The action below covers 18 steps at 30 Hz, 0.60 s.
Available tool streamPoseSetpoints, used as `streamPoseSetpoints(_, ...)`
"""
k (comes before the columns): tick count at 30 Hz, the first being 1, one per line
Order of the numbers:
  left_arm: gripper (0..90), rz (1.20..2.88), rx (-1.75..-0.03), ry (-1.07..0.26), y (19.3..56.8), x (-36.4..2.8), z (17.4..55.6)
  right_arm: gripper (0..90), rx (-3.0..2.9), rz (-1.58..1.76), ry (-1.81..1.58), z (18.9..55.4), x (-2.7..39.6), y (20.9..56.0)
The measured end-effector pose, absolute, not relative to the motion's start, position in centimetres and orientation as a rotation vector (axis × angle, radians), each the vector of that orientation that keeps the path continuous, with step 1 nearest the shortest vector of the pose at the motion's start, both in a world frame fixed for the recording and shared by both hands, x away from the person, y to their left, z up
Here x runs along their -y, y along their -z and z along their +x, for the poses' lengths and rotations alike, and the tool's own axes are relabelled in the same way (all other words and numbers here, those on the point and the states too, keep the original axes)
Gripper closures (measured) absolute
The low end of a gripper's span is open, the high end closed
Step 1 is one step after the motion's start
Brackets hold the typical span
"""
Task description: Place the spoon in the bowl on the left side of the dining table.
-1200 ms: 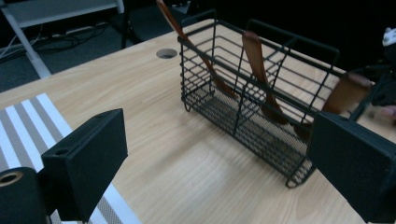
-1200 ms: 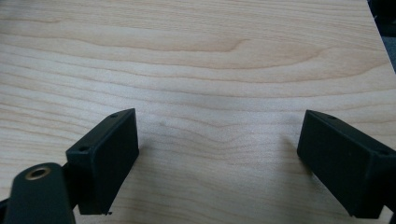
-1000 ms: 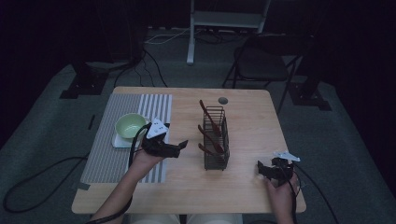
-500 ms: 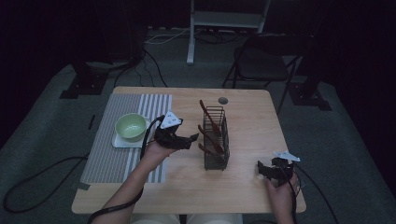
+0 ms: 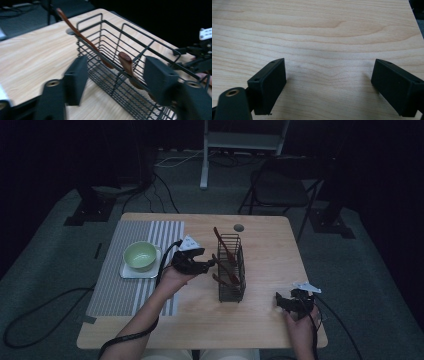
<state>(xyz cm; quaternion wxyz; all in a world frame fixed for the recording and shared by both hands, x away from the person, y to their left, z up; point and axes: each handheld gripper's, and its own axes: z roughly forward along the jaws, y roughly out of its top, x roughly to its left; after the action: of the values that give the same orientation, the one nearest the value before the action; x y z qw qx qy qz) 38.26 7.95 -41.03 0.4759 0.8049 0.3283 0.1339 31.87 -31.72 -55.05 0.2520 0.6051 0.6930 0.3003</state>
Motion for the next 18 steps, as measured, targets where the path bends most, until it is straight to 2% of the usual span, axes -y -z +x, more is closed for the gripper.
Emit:
streamPoseSetpoints(3, 43.6, 1.982, -0.786, -0.308, 41.18, -7.56, 38.53, 11.9, -1.884, 1.646, -0.817, 31.87, 31.72, 55.06)
streamPoseSetpoints(7, 55.6, 1.996, -0.773, -0.288, 41.37, -7.03, 38.67, 11.9, -1.884, 1.648, -0.817, 31.86, 31.71, 55.05)
streamPoseSetpoints(10, 57.9, 1.972, -0.777, -0.218, 41.59, -6.82, 38.92, 11.9, -1.884, 1.648, -0.817, 31.87, 31.71, 55.05)
streamPoseSetpoints(13, 66.6, 1.943, -0.793, -0.184, 41.65, -6.91, 39.07, 11.9, -1.884, 1.648, -0.817, 31.87, 31.71, 55.05)
streamPoseSetpoints(15, 67.6, 1.947, -0.800, -0.186, 41.76, -6.87, 39.05, 11.9, -1.884, 1.648, -0.817, 31.87, 31.71, 55.05)
streamPoseSetpoints(16, 72.0, 1.949, -0.795, -0.175, 41.87, -6.88, 39.06, 11.9, -1.884, 1.648, -0.817, 31.87, 31.71, 55.05)
streamPoseSetpoints(18, 75.0, 1.945, -0.787, -0.160, 42.02, -6.96, 39.06, 11.9, -1.884, 1.648, -0.817, 31.87, 31.71, 55.05)
